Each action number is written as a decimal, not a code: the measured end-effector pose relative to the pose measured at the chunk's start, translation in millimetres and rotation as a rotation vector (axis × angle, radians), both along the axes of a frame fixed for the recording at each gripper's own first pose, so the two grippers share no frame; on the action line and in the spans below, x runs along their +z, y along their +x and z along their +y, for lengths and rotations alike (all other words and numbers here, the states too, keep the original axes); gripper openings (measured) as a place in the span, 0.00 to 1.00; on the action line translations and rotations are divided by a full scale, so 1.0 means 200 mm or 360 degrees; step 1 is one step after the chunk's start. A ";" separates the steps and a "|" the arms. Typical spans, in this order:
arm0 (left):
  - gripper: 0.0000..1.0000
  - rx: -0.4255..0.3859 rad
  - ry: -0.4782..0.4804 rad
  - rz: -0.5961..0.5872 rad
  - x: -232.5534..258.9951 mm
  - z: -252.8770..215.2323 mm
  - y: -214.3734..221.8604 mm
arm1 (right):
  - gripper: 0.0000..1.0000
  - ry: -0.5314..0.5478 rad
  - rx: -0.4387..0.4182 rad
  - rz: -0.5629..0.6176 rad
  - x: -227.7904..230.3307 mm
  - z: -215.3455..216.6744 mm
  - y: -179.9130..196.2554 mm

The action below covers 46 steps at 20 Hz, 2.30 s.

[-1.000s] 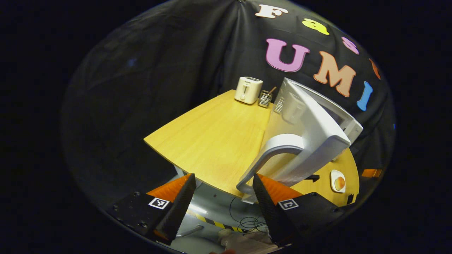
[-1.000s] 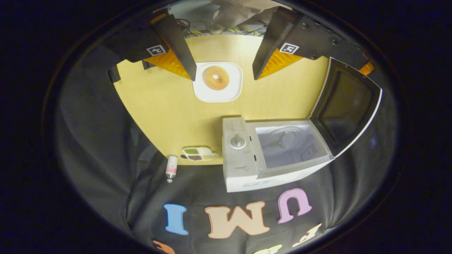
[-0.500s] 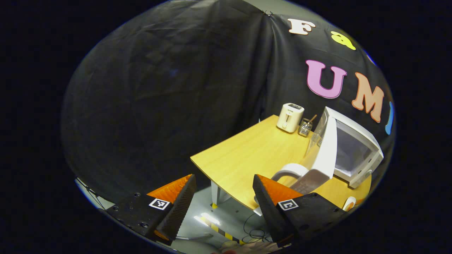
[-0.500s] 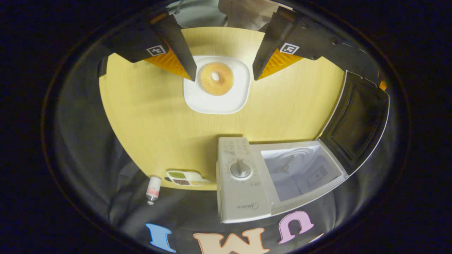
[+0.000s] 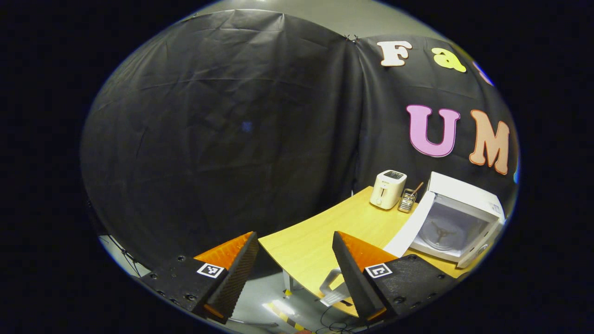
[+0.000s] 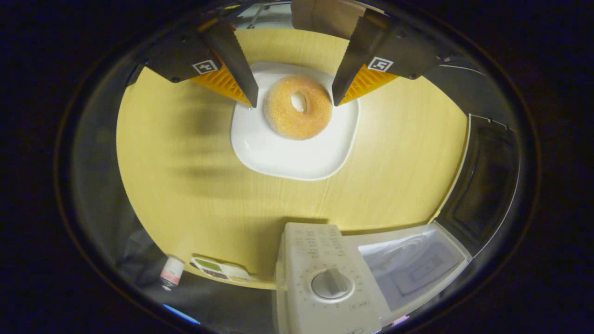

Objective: Open the microwave oven with the left hand, put the food in, and close the microwave oven.

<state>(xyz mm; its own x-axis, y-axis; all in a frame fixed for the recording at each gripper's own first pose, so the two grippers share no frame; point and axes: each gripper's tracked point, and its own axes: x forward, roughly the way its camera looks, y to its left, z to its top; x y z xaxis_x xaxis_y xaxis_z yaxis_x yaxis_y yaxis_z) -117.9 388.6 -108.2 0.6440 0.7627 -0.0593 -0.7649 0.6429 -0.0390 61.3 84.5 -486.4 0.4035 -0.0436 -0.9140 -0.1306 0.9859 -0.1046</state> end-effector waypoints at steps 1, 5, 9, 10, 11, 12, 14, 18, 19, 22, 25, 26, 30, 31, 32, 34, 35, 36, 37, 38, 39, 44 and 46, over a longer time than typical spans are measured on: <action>0.95 0.0004 0.0008 -0.0003 0.00 -0.02 -0.01 | 0.94 0.0006 0.0011 0.0021 -0.01 0.01 0.00; 0.95 0.0043 0.0014 0.0042 -0.01 -0.03 -0.03 | 0.93 -0.0012 0.0017 0.0025 -0.02 0.01 0.02; 0.95 0.0043 -0.0023 0.0041 -0.04 -0.02 -0.03 | 0.77 -0.0029 -0.0004 0.0022 0.00 0.01 0.01; 0.91 0.0033 -0.0021 0.0044 -0.04 -0.02 -0.03 | 0.70 -0.0022 -0.0020 0.0000 0.01 0.02 0.01; 0.91 0.0017 -0.0017 0.0049 -0.04 0.00 -0.02 | 0.69 -0.0002 -0.0028 -0.0022 0.02 0.04 0.01; 0.95 -0.0003 -0.0020 0.0059 -0.04 0.00 0.00 | 0.69 0.0015 -0.0036 -0.0050 0.04 0.06 0.01; 0.90 -0.0062 -0.0029 0.0074 -0.06 0.02 0.05 | 0.69 0.0030 -0.0054 -0.0110 0.08 0.10 0.01; 0.91 -0.0199 -0.0055 0.0117 -0.10 0.08 0.17 | 0.69 0.0090 -0.0115 -0.0212 0.15 0.27 -0.01; 0.91 -0.0240 -0.0070 0.0130 -0.12 0.09 0.20 | 0.69 0.0111 -0.0129 -0.0234 0.17 0.33 -0.02; 0.95 -0.0356 -0.0087 0.0178 -0.16 0.13 0.30 | 0.69 0.0164 -0.0149 -0.0314 0.21 0.52 -0.02; 0.95 -0.0472 -0.0093 0.0220 -0.19 0.17 0.41 | 0.74 0.0240 -0.0167 -0.0397 0.24 0.73 0.02; 0.91 -0.0508 -0.0094 0.0223 -0.20 0.17 0.43 | 0.74 0.0270 -0.0177 -0.0416 0.24 0.81 0.03; 0.95 -0.0631 -0.0126 0.0259 -0.24 0.22 0.51 | 0.74 0.0358 -0.0211 -0.0534 0.28 1.07 0.14; 0.95 -0.0661 -0.0141 0.0266 -0.25 0.22 0.52 | 0.74 0.0378 -0.0211 -0.0573 0.29 1.12 0.18; 0.95 -0.0681 -0.0150 0.0279 -0.26 0.23 0.53 | 0.74 0.0395 -0.0212 -0.0613 0.31 1.18 0.22; 0.95 -0.0711 -0.0151 0.0319 -0.29 0.25 0.55 | 0.74 0.0448 -0.0236 -0.0711 0.34 1.28 0.32; 0.95 -0.0726 -0.0152 0.0332 -0.30 0.25 0.55 | 0.74 0.0486 -0.0260 -0.0765 0.36 1.32 0.38; 0.95 -0.0745 -0.0155 0.0342 -0.30 0.24 0.56 | 0.74 0.0520 -0.0285 -0.0818 0.38 1.36 0.44; 0.95 -0.0762 -0.0161 0.0353 -0.31 0.23 0.58 | 0.70 0.0537 -0.0317 -0.0855 0.39 1.39 0.50; 0.95 -0.0784 -0.0171 0.0368 -0.31 0.23 0.58 | 0.75 0.0556 -0.0349 -0.0885 0.39 1.41 0.56; 0.95 -0.0808 -0.0180 0.0376 -0.32 0.22 0.59 | 0.75 0.0575 -0.0382 -0.0926 0.40 1.43 0.62; 0.95 -0.0850 -0.0223 0.0461 -0.38 0.23 0.60 | 0.69 0.0580 -0.0564 -0.1104 0.42 1.43 0.89; 0.95 -0.0858 -0.0232 0.0482 -0.39 0.23 0.60 | 0.76 0.0572 -0.0613 -0.1150 0.41 1.42 0.98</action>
<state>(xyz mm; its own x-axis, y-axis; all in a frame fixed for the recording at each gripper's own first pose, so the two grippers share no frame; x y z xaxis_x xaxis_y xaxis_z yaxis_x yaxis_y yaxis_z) 2.6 435.4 -185.4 0.8738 0.3060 -0.3779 -0.3258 0.9454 0.0122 256.7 369.4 -404.0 0.9027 -0.0548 -0.4267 0.1944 0.9368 0.2909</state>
